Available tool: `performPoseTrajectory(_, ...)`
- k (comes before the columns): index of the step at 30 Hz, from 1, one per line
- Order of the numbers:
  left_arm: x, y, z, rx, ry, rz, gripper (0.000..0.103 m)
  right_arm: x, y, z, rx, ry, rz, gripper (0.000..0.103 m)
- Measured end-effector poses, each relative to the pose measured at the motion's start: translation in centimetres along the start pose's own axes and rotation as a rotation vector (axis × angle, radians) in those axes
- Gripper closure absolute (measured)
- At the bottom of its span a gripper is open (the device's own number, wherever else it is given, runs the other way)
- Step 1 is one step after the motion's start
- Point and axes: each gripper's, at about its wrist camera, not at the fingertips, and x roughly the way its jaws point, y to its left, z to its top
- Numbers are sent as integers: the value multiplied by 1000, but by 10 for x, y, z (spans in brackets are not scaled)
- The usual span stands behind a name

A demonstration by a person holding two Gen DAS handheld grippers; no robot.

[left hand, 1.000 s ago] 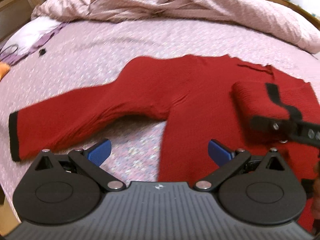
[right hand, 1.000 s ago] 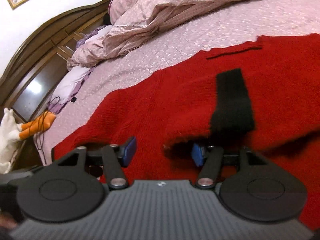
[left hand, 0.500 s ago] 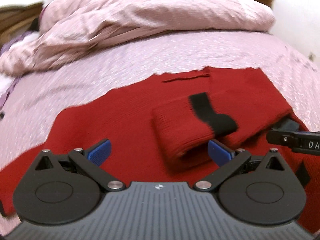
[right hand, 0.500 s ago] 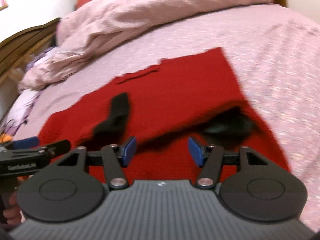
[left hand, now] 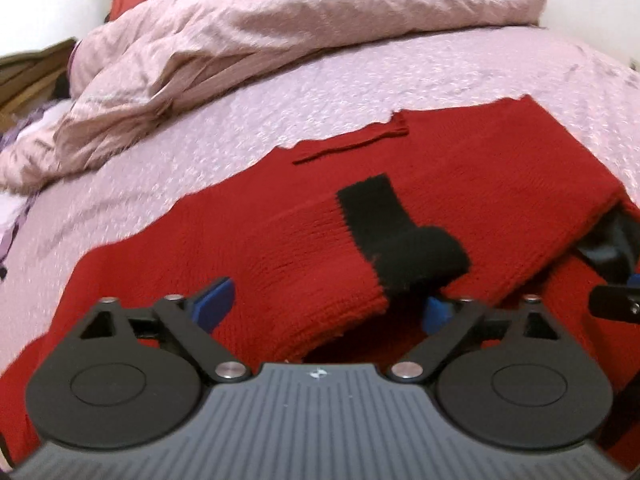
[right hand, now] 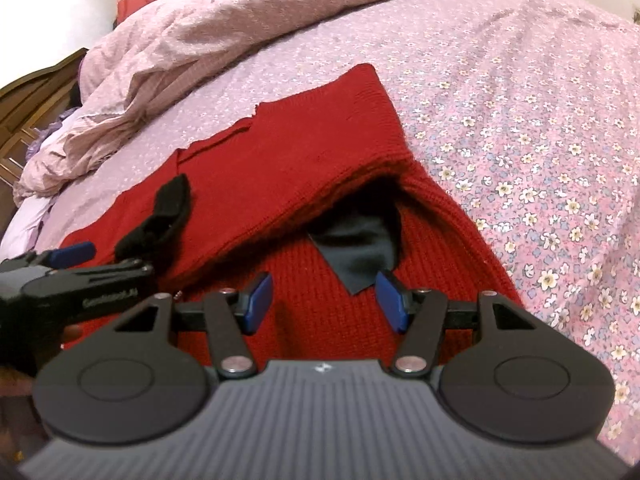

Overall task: Fold small clothes
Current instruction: 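Fold the held sleeve across the cardigan body and release it, then grasp the other sleeve's black cuff with the left tool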

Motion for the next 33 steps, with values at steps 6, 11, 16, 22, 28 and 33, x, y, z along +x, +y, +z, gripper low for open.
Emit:
performPoseTrajectory(6, -20, 37, -7, -119, -43, 8, 59, 0, -1, -1, -3, -9, 4, 44)
performPoseTrajectory(11, -36, 71, -22, -229, -41, 57, 64, 0, 0, -2, -5, -10, -3, 44)
performPoseTrajectory(16, -36, 103, -44, -336, 14, 86, 63, 1, -1, -2, -8, -11, -8, 44)
performPoseTrajectory(22, -29, 128, -66, -464, 51, 0, 62, 2, 0, -1, -12, -10, -16, 44)
performPoseTrajectory(28, -22, 128, -67, -481, 46, -31, 65, 3, 2, -1, -13, -9, -23, 44)
performPoseTrajectory(33, -35, 132, -68, -495, 17, -36, 87, 2, 1, -1, -15, -8, -23, 44)
